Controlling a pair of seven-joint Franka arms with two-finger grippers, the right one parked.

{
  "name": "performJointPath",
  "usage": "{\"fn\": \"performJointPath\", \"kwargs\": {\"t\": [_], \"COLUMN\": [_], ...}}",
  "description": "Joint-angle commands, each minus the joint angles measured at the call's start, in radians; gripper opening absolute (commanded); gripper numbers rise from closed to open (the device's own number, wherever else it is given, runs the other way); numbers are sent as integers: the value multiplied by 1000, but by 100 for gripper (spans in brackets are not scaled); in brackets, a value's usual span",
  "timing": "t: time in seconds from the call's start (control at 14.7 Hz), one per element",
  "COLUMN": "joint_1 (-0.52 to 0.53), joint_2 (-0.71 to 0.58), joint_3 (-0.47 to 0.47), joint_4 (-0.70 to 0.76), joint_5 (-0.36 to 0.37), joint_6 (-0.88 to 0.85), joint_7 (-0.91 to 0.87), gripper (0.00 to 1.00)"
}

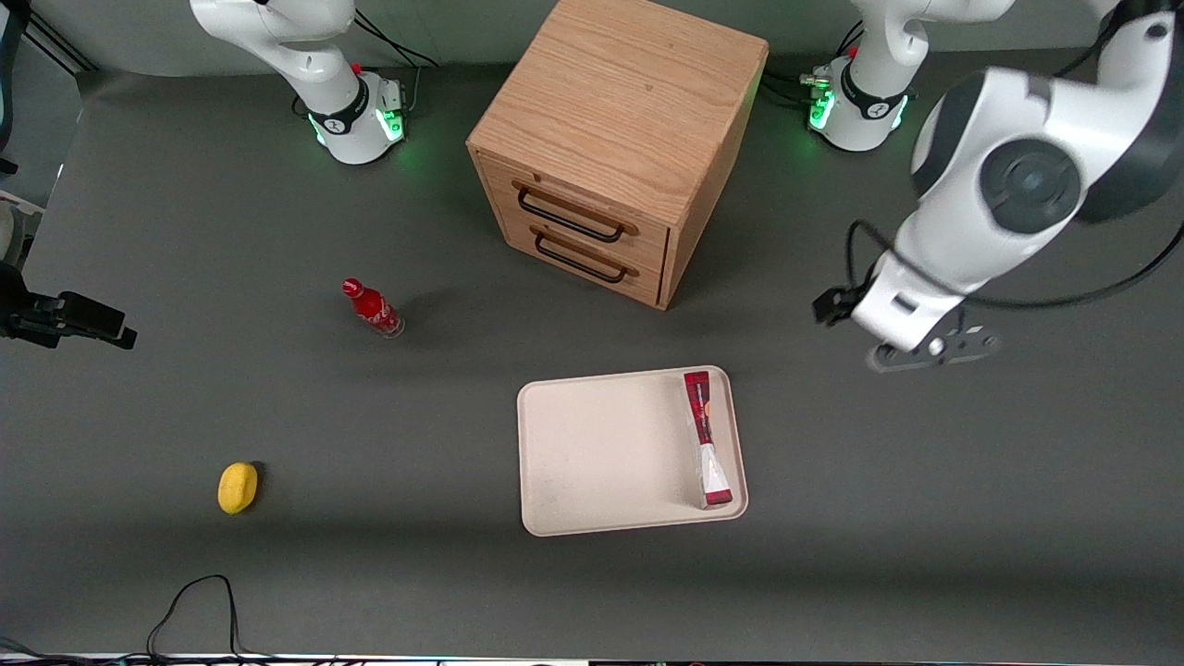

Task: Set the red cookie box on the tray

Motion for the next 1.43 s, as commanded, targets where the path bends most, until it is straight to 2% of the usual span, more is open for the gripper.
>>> {"fn": "performJointPath", "kwargs": {"t": [0.0, 0.2, 0.34, 0.68, 1.02, 1.22, 1.36], "joint_1": [38, 87, 185, 319, 266, 158, 149], "joint_2": [-165, -212, -229, -212, -212, -200, -170], "joint_3": [57, 151, 133, 36, 62, 175, 182], "joint_4": [-169, -170, -166, -69, -66, -51, -4], "joint_5": [-3, 0, 11, 51, 48, 46, 46], "joint_6": [27, -13, -49, -140, -166, -165, -166], "joint_7": [102, 262, 313, 340, 324, 330, 320], "gripper": [100, 100, 100, 100, 100, 100, 100]}}
